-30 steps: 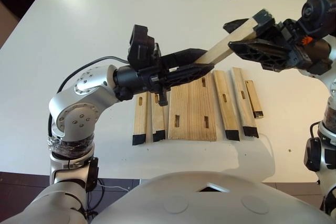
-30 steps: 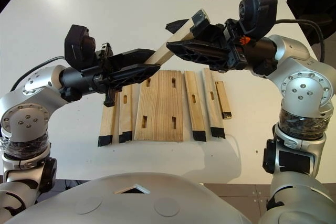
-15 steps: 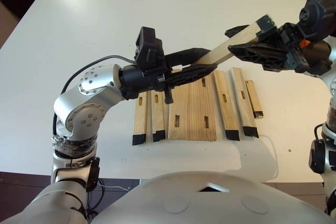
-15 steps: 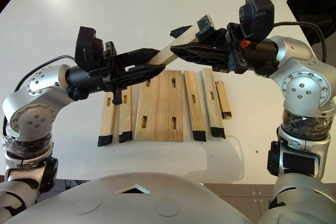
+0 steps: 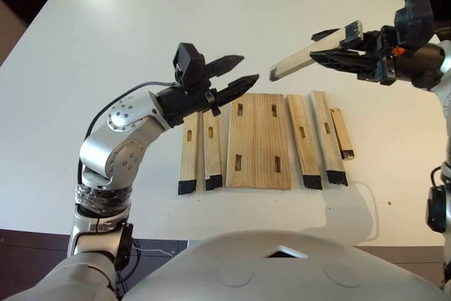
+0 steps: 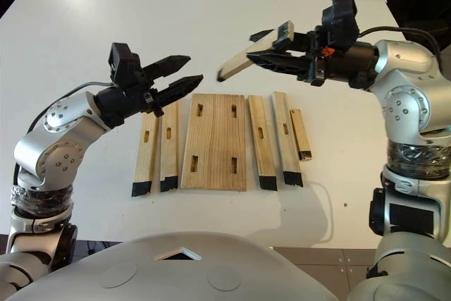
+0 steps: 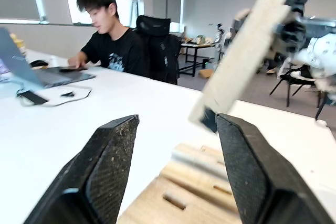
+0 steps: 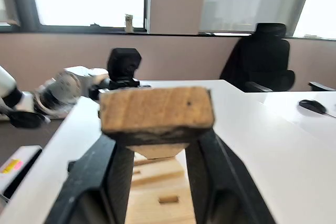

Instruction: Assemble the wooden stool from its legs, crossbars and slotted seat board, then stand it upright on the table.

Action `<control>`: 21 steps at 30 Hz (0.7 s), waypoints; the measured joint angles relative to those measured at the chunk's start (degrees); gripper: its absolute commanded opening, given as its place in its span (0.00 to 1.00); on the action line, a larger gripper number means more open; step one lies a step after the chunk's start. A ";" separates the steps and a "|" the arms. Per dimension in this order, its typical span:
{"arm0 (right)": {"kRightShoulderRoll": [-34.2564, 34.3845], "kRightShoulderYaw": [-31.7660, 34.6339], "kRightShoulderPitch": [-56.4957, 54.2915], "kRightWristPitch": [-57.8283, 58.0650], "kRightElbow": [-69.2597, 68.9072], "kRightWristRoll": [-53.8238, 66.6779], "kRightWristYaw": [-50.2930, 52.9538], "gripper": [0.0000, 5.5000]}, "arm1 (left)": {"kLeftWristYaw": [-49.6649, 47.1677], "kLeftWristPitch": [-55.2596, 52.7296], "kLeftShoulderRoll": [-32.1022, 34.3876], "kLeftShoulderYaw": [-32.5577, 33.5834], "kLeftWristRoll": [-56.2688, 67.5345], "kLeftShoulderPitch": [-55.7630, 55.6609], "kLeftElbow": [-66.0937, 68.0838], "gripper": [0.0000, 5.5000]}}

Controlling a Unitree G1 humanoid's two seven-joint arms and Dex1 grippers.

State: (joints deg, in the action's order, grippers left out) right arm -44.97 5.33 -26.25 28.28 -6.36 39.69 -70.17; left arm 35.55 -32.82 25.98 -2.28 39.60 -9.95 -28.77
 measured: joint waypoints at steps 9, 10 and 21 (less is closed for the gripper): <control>-7.58 -6.25 2.38 -18.91 14.09 -17.61 -13.09 0.23 | -1.70 3.24 -1.29 -2.92 -5.95 4.86 -1.89 0.49; -7.82 -6.52 2.53 -19.50 14.35 -18.06 -14.11 0.23 | -1.78 3.71 -1.48 -3.04 -6.42 4.88 -1.88 0.49; -9.64 -9.70 3.12 -26.30 18.11 -24.24 -19.04 0.23 | -3.25 4.93 -3.09 -4.84 -9.65 7.21 -2.58 0.49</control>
State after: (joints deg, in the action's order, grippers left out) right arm -54.61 -4.37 -23.13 1.98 11.75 15.45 -89.20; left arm 32.29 -27.89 22.89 -7.12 29.95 -2.73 -31.34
